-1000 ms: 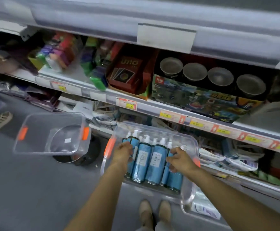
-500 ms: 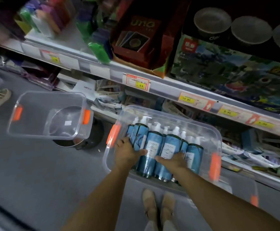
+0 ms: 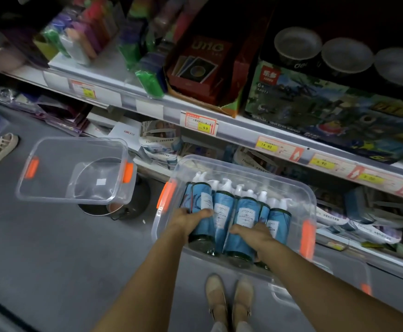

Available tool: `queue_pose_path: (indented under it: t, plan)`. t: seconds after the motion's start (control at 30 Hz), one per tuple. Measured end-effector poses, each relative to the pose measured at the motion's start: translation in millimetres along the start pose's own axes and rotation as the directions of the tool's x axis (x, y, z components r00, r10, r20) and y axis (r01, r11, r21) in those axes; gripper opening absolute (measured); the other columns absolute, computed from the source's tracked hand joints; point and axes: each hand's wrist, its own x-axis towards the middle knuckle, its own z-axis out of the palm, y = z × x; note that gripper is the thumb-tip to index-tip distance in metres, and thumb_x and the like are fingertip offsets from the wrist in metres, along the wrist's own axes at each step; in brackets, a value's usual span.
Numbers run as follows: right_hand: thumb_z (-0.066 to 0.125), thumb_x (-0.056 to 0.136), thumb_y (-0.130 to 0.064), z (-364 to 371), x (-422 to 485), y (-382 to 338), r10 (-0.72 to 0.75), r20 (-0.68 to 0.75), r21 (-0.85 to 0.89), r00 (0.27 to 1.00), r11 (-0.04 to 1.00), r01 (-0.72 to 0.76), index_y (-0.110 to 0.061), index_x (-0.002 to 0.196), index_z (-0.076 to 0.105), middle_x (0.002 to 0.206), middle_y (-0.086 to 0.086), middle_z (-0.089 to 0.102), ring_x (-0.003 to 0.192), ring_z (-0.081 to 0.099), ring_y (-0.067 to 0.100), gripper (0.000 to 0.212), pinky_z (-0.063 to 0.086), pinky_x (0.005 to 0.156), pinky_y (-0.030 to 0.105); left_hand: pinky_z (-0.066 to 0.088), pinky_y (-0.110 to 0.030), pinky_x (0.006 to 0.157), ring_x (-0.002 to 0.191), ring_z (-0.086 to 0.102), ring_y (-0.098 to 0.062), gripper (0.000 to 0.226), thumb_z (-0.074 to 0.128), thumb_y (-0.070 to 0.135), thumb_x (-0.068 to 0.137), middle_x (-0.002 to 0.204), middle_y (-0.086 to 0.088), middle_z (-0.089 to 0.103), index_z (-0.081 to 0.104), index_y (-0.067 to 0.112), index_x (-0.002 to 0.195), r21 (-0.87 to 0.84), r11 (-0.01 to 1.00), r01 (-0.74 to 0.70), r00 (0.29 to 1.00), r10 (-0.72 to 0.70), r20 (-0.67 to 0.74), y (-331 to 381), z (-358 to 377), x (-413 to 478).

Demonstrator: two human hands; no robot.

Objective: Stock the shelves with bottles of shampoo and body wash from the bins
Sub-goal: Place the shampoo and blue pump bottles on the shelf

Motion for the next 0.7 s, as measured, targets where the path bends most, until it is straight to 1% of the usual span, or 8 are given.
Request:
queue_pose_path:
  t: [0.07, 0.13, 0.27, 0.4, 0.43, 0.5, 0.57, 0.7]
  plan:
    - [0.076, 0.079, -0.024, -6, -20, 0, -0.004, 0.038, 0.079, 0.999, 0.997, 0.001, -0.013, 0.108, 0.044, 0.092, 0.007, 0.06, 0.09, 0.064, 0.029, 0.044, 0.055, 0.077, 0.038, 0.059, -0.053, 0.081, 0.088, 0.072, -0.038, 0.046, 0.085, 0.021, 0.075, 0.1, -0.021, 0.072, 0.06, 0.006, 0.111, -0.182, 0.983, 0.034, 0.998, -0.025, 0.052, -3, 2, -18]
    - [0.074, 0.081, -0.021, -11, -44, -1, -0.029, 0.074, 0.151, 0.997, 0.988, 0.018, -0.012, 0.11, 0.046, 0.091, 0.008, 0.062, 0.082, 0.065, 0.026, 0.041, 0.052, 0.065, 0.031, 0.057, -0.057, 0.086, 0.093, 0.072, -0.04, 0.045, 0.083, 0.022, 0.076, 0.103, -0.024, 0.073, 0.062, 0.004, 0.112, -0.293, 0.956, 0.026, 0.998, -0.006, 0.068, -4, 5, -38]
    - [0.074, 0.081, -0.019, -19, -92, -7, -0.135, 0.102, 0.268, 0.986, 0.958, 0.103, -0.013, 0.113, 0.049, 0.096, 0.009, 0.067, 0.075, 0.068, 0.021, 0.041, 0.05, 0.046, 0.021, 0.054, -0.056, 0.093, 0.099, 0.071, -0.039, 0.036, 0.078, 0.019, 0.082, 0.103, -0.023, 0.074, 0.065, 0.003, 0.111, -0.382, 0.924, -0.022, 0.991, 0.072, 0.117, 0, 10, -75]
    - [0.076, 0.078, -0.022, -31, -138, -25, -0.287, 0.069, 0.277, 0.956, 0.925, 0.258, -0.014, 0.117, 0.05, 0.097, 0.005, 0.068, 0.08, 0.07, 0.02, 0.048, 0.054, 0.059, 0.027, 0.055, -0.057, 0.091, 0.095, 0.071, -0.038, 0.022, 0.074, 0.019, 0.085, 0.098, -0.02, 0.075, 0.068, 0.007, 0.103, -0.402, 0.904, -0.149, 0.97, 0.212, 0.118, 22, 9, -122]
    - [0.077, 0.078, -0.022, -34, -148, -30, -0.321, 0.056, 0.279, 0.946, 0.914, 0.294, -0.014, 0.118, 0.05, 0.098, 0.004, 0.068, 0.08, 0.07, 0.02, 0.049, 0.054, 0.059, 0.026, 0.055, -0.057, 0.091, 0.093, 0.071, -0.037, 0.018, 0.073, 0.019, 0.087, 0.097, -0.02, 0.075, 0.068, 0.009, 0.1, -0.399, 0.898, -0.187, 0.962, 0.25, 0.111, 28, 8, -135]
    - [0.077, 0.077, -0.022, -42, -171, -38, -0.383, 0.035, 0.309, 0.923, 0.883, 0.355, -0.012, 0.122, 0.049, 0.102, 0.007, 0.069, 0.079, 0.071, 0.021, 0.054, 0.054, 0.054, 0.026, 0.059, -0.049, 0.082, 0.082, 0.072, -0.032, 0.013, 0.07, 0.019, 0.089, 0.089, -0.016, 0.075, 0.067, 0.009, 0.097, -0.403, 0.883, -0.242, 0.942, 0.313, 0.12, 38, 7, -160]
    - [0.076, 0.078, -0.022, -50, -195, -44, -0.438, 0.019, 0.337, 0.899, 0.849, 0.406, -0.014, 0.125, 0.047, 0.103, 0.009, 0.068, 0.077, 0.071, 0.021, 0.056, 0.054, 0.052, 0.026, 0.06, -0.04, 0.072, 0.074, 0.072, -0.026, 0.017, 0.069, 0.02, 0.09, 0.085, -0.013, 0.076, 0.067, 0.007, 0.1, -0.421, 0.864, -0.277, 0.924, 0.359, 0.128, 46, 5, -181]
    - [0.076, 0.079, -0.019, -63, -239, -52, -0.544, -0.037, 0.394, 0.838, 0.763, 0.512, -0.018, 0.125, 0.049, 0.105, 0.009, 0.069, 0.084, 0.071, 0.024, 0.054, 0.058, 0.062, 0.031, 0.059, -0.045, 0.08, 0.085, 0.071, -0.03, 0.027, 0.066, 0.023, 0.09, 0.099, -0.018, 0.074, 0.066, 0.006, 0.11, -0.472, 0.813, -0.341, 0.878, 0.455, 0.15, 59, 5, -222]
